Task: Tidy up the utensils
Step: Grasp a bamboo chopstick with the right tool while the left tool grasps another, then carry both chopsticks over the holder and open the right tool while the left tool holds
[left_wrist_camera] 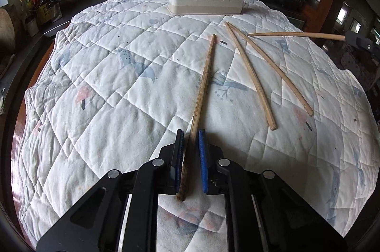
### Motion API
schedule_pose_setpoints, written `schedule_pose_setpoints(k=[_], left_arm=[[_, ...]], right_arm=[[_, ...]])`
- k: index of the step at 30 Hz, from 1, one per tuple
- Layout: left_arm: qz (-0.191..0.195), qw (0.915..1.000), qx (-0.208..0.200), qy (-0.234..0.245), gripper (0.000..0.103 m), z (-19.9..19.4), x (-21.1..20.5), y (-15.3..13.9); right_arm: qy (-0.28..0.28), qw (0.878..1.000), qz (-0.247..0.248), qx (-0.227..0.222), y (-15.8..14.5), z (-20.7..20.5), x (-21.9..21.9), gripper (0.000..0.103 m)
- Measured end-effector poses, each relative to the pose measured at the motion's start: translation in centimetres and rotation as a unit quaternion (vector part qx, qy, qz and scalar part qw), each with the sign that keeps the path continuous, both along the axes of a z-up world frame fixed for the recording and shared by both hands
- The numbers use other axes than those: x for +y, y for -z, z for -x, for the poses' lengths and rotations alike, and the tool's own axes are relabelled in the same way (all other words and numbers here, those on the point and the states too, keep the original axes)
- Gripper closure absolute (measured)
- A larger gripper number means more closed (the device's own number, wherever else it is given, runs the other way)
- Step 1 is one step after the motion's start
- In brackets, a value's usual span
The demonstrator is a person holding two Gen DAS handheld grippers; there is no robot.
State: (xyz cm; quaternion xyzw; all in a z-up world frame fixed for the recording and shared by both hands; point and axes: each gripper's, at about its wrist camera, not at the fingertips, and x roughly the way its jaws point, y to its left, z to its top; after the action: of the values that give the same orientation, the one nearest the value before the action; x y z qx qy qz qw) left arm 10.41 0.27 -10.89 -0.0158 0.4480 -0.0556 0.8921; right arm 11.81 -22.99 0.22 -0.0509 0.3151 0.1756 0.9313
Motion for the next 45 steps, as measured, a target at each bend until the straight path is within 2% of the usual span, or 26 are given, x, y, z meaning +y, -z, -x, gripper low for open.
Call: schedule_pose_setpoints(k=[6, 14, 19, 25, 33, 38, 45], left_arm=[[0.022, 0.9996, -0.016, 0.007, 0.097, 0.2, 0.5, -1.7], [0.038, 0.9957, -0.082, 0.020, 0.097, -0.2, 1.6, -7.2], [0.042, 0.9933, -0.105, 0.022, 0.097, -1.9, 2.0, -9.9], [0.047, 0.9911, -0.120, 0.031, 0.097, -4.4, 2.2, -12.5], [0.060, 0.9913, -0.112, 0.036, 0.097, -7.4, 2.9, -14.4], [0.062, 0.9907, -0.114, 0.039, 0.097, -8.5, 3.2, -15.7], [0.058, 0.9875, -0.140, 0.045, 0.097, -9.0, 3.4, -18.8]], right_arm=[[-0.009, 1.000, -0.009, -0.023, -3.1, -0.5, 0.0, 0.096], [-0.033, 0.999, -0.012, -0.022, -6.6, -2.8, 0.7, 0.096], [-0.046, 0.999, -0.018, -0.016, -9.3, -5.3, 1.2, 0.096], [-0.055, 0.997, -0.033, -0.033, -14.8, -9.2, 2.4, 0.096], [-0.017, 0.996, -0.022, -0.089, -20.8, -15.0, 4.3, 0.096], [0.014, 0.995, -0.009, -0.099, -21.2, -18.6, 5.1, 0.096], [0.039, 0.996, 0.018, -0.077, -17.8, -22.9, 5.6, 0.096]])
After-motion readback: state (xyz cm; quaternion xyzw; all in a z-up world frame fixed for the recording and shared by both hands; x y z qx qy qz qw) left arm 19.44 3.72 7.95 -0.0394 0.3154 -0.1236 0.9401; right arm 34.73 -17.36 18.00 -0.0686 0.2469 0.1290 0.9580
